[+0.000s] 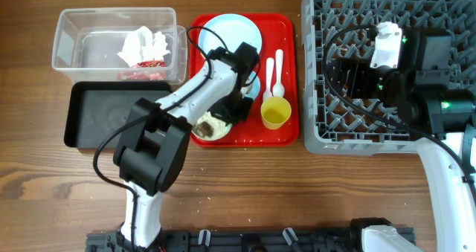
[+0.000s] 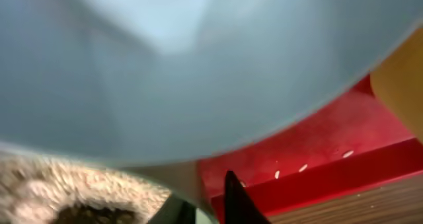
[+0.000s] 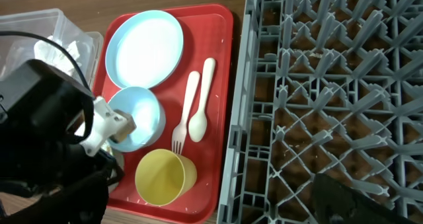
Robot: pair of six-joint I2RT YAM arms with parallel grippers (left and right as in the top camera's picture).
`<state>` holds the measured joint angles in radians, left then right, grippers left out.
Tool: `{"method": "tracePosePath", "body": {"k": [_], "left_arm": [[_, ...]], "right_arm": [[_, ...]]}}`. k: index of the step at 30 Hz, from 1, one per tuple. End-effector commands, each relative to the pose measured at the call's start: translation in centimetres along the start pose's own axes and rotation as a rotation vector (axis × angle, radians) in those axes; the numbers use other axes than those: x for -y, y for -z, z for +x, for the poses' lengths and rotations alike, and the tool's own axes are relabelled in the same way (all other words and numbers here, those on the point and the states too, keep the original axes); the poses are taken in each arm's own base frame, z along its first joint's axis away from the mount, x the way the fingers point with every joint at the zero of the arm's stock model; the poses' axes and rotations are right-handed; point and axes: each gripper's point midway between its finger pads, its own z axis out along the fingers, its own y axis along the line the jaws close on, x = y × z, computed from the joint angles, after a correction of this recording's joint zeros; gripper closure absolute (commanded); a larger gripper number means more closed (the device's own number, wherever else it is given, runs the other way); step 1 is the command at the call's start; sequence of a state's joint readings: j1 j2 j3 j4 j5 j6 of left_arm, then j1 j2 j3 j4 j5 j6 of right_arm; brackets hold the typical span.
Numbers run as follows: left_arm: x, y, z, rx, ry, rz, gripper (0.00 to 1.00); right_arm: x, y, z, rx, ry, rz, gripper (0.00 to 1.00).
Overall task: Sort waste into correct bins and load items into the dishwasher rack
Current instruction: 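Grasp the mint bowl of rice with the left gripper and lift it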
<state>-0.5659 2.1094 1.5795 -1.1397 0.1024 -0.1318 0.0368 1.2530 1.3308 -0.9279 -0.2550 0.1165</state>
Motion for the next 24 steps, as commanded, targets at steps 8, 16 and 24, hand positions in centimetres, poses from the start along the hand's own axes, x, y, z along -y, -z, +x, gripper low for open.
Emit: {"method": "tracePosePath", "body": {"k": [8, 16, 24], "left_arm": [[0.4, 3.0, 1.8, -0.03, 0.028, 0.055, 0.96], [-0.8, 11.9, -0.2, 0.208, 0.124, 0.23, 0.96], [-11.7, 13.0, 2.3, 0.181, 0.425, 0.322, 0.96]], "right_arm": [[-0.6, 0.2, -0.6, 0.012, -0.01, -0.022, 0.0], [-0.6, 0.2, -0.9, 0.025, -0.006, -0.023, 0.0], [-0.6, 0.2, -1.0, 0.028, -0.005, -0.024, 0.0]]}}
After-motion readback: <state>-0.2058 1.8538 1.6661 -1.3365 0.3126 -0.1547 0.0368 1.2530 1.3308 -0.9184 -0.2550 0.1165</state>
